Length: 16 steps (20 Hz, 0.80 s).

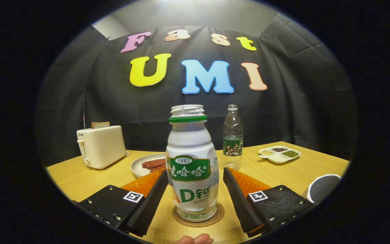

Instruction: Take the bottle from table, then pour the juice into the cup, finally place the bottle on the coaster

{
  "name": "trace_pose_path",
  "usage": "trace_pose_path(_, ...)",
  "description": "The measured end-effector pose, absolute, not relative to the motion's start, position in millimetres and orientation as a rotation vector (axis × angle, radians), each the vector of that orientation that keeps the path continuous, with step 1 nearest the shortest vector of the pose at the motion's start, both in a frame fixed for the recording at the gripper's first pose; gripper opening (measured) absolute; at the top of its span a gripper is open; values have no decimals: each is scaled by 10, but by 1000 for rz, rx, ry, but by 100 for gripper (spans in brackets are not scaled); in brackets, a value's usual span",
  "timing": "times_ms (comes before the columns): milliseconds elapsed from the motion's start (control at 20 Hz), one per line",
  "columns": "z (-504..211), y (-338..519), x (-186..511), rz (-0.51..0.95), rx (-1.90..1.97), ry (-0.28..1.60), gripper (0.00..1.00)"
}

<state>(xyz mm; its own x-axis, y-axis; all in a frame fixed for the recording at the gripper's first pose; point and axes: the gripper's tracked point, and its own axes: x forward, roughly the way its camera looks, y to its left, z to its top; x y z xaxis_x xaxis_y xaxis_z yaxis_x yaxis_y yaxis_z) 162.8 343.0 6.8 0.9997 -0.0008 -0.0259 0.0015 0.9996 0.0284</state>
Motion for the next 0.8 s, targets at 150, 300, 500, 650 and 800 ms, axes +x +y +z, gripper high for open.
trace_pose_path(150,174,3409,1596,-1,36,-1,97)
trace_pose_path(300,319,3376,1509,-8,42,-27,97)
trace_pose_path(500,547,3355,1391,3,83,-69,97)
trace_pose_path(650,706,3324,1247,1,108,-86,97)
trace_pose_path(800,925,3237,1056,-8,106,-122,97)
